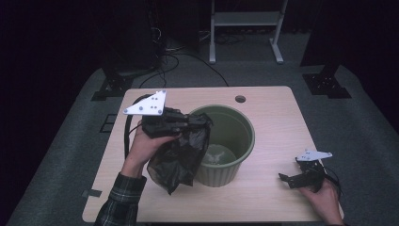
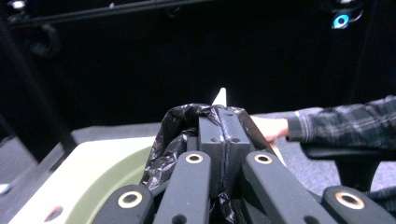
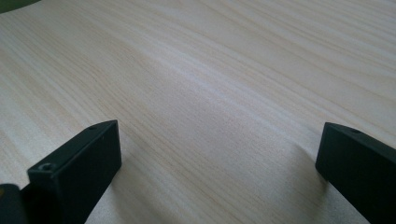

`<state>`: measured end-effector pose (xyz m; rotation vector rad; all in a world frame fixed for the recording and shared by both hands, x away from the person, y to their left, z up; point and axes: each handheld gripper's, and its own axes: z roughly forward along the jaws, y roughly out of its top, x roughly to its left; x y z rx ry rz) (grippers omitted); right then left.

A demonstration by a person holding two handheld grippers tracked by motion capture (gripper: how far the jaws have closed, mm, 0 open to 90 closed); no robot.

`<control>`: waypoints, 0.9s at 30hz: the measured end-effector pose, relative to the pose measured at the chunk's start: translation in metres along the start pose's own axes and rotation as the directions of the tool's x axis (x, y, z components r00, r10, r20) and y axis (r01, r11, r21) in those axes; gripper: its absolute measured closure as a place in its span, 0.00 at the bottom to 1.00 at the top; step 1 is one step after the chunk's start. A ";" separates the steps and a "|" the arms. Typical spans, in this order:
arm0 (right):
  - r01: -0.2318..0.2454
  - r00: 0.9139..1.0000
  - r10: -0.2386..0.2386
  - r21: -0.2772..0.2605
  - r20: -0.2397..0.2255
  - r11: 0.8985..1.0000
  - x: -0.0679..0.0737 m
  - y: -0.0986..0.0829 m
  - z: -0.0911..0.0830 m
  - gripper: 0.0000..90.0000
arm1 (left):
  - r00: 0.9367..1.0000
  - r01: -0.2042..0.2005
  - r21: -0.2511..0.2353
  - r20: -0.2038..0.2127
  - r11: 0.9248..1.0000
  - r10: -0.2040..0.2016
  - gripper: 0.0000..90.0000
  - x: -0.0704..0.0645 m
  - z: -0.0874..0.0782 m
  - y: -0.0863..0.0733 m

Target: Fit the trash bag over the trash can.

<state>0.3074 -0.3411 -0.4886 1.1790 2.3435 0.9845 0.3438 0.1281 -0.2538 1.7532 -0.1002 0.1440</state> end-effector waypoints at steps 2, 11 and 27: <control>0.000 1.000 0.000 0.000 0.000 1.000 0.000 0.000 0.000 0.00 | 1.000 -0.008 -0.006 0.013 1.000 0.008 0.99 0.005 0.009 0.006; 0.000 1.000 0.000 0.000 0.000 1.000 0.000 0.000 0.000 0.00 | 0.996 -0.010 -0.066 0.082 0.998 0.016 0.99 0.023 0.037 0.023; -0.001 1.000 0.001 0.000 -0.001 1.000 0.000 0.000 0.000 0.00 | 0.983 -0.003 -0.159 0.182 0.987 0.032 0.99 0.039 0.090 0.052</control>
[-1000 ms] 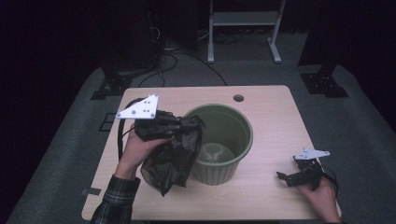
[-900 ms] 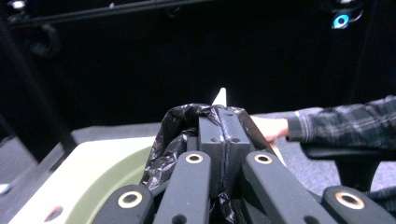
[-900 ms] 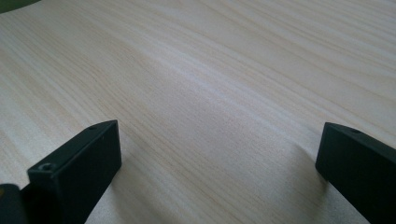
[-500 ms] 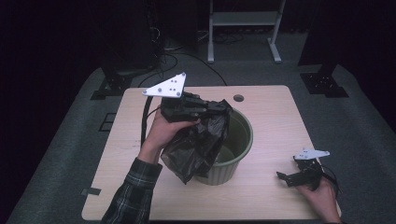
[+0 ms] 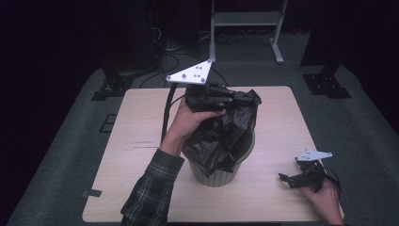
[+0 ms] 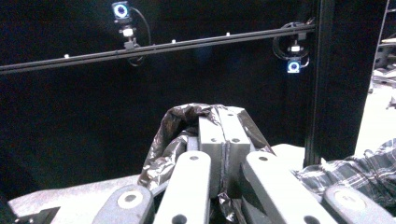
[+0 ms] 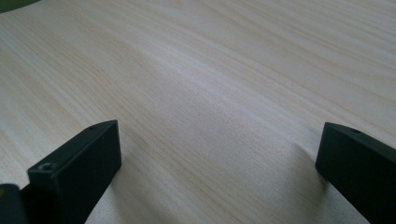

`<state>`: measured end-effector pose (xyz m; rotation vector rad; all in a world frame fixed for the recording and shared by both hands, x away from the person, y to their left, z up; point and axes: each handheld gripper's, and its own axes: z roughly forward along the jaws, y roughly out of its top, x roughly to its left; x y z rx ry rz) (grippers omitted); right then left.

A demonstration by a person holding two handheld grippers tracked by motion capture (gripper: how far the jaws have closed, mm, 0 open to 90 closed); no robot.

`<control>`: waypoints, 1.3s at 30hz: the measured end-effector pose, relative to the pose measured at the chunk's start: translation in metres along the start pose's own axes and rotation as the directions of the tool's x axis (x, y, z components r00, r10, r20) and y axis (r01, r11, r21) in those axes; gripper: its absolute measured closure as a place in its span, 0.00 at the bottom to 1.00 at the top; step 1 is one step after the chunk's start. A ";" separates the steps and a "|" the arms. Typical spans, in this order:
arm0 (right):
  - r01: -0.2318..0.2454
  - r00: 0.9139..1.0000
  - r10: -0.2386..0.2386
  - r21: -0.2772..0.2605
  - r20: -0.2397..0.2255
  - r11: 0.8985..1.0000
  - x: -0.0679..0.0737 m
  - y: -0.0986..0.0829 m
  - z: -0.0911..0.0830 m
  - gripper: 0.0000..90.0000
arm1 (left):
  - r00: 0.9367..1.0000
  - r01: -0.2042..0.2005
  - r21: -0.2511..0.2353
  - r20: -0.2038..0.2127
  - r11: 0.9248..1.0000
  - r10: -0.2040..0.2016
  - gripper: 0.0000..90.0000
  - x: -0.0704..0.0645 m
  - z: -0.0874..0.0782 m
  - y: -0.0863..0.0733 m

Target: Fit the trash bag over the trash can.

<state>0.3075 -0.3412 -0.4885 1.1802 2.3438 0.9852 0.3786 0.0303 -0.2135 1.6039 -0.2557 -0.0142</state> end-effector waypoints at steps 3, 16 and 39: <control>0.000 1.000 0.000 0.000 0.000 1.000 0.000 0.000 0.000 0.00 | 1.000 0.004 -0.008 0.013 1.000 -0.004 0.99 0.002 0.009 0.001; 0.001 1.000 -0.001 0.000 0.000 1.000 0.000 0.000 0.000 0.00 | 0.999 0.040 -0.022 -0.001 0.999 -0.040 0.99 0.008 0.003 -0.009; 0.002 1.000 -0.002 0.000 0.001 1.000 0.000 0.000 0.000 0.00 | 0.968 0.157 0.208 -0.225 0.965 -0.109 0.76 -0.009 -0.065 -0.071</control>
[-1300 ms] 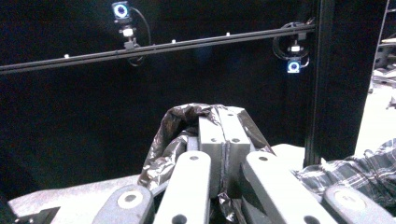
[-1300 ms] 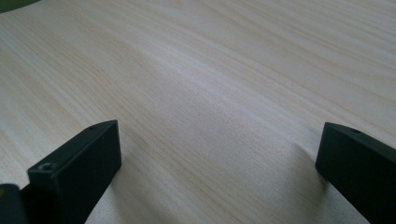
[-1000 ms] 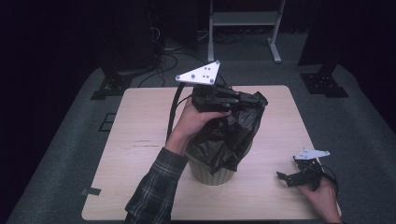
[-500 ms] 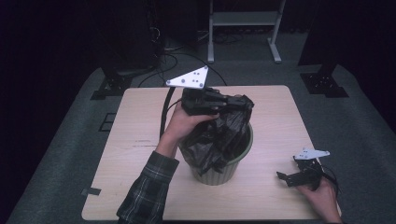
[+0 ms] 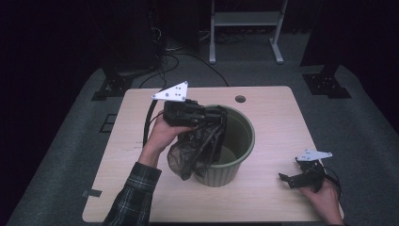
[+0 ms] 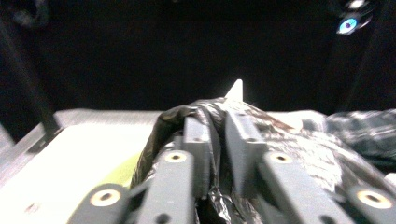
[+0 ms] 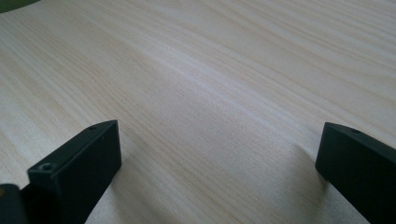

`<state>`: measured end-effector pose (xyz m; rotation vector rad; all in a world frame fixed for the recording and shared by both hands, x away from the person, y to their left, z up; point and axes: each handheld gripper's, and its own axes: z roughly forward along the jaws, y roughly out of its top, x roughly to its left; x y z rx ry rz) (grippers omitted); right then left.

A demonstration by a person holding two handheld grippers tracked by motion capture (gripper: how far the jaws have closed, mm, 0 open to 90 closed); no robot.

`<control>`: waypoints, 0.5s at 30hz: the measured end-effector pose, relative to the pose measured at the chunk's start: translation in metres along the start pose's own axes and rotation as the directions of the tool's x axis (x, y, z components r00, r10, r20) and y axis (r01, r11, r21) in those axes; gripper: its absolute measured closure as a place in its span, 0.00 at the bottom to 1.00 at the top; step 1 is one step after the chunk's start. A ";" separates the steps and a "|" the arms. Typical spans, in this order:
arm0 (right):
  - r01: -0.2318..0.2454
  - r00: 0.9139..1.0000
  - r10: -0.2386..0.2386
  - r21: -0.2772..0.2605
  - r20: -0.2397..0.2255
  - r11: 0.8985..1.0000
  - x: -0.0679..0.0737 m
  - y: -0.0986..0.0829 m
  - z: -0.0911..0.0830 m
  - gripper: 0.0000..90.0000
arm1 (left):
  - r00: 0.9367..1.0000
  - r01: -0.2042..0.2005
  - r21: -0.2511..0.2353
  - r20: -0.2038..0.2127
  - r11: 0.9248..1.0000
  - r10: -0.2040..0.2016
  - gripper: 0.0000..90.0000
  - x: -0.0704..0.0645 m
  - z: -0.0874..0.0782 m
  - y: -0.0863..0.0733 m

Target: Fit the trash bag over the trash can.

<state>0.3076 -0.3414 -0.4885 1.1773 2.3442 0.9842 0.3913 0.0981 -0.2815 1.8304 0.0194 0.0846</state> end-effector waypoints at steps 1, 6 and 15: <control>0.000 1.000 0.000 0.000 0.000 1.000 0.000 0.000 0.000 0.00 | 1.000 0.002 0.005 -0.020 1.000 -0.002 0.70 0.000 -0.001 -0.002; 0.000 1.000 0.000 0.000 0.000 1.000 0.000 0.000 0.000 0.00 | 0.995 0.015 0.015 -0.096 1.000 -0.014 0.37 0.001 -0.005 -0.008; 0.000 1.000 0.000 0.000 0.001 1.000 0.000 0.000 0.000 0.00 | 0.992 0.033 -0.043 -0.118 0.999 -0.037 0.19 -0.005 -0.021 -0.016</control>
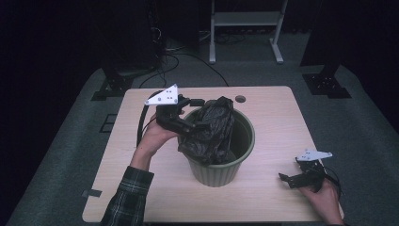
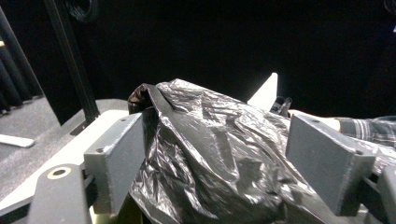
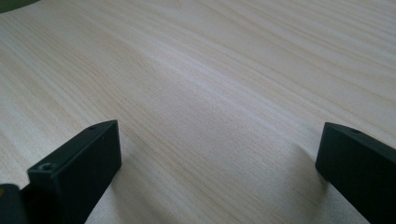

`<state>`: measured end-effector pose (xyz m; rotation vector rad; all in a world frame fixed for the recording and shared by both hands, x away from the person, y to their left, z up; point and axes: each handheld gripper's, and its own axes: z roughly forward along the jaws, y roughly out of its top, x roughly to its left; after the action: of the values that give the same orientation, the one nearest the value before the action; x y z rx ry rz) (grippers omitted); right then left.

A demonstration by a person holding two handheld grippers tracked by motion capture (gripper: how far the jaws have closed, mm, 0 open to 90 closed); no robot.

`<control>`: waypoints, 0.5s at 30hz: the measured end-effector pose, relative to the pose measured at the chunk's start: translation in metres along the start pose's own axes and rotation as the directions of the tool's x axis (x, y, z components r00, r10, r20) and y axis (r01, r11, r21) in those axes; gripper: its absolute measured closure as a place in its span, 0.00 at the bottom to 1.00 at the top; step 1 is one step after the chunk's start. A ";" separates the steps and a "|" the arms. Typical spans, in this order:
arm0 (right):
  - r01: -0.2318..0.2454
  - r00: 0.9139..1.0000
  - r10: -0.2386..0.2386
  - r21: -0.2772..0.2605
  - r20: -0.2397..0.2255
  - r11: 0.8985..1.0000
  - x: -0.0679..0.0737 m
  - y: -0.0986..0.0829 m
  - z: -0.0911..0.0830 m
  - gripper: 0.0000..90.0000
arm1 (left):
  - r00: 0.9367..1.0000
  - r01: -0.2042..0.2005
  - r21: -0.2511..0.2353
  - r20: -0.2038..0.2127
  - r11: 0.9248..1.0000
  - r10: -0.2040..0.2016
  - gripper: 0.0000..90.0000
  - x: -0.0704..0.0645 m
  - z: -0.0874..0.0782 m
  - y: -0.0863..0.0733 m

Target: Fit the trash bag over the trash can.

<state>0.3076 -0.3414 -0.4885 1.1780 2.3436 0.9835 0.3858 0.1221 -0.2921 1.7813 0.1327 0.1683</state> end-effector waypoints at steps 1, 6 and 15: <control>0.000 1.000 0.000 0.000 0.000 1.000 0.000 0.000 0.000 0.00 | 1.000 -0.001 -0.006 0.003 1.000 0.001 0.19 -0.001 -0.003 -0.001; -0.001 1.000 0.001 0.000 0.001 1.000 0.000 0.000 0.000 0.00 | 1.000 0.005 -0.024 0.005 1.000 -0.005 0.16 -0.012 -0.015 -0.007; -0.002 1.000 0.002 -0.001 0.003 1.000 0.000 0.000 0.000 0.00 | 1.000 0.026 -0.046 0.016 0.999 -0.025 0.11 -0.027 -0.033 -0.015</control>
<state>0.3076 -0.3413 -0.4886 1.1816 2.3400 0.9825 0.3530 0.1524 -0.3013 1.7339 0.1391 0.1382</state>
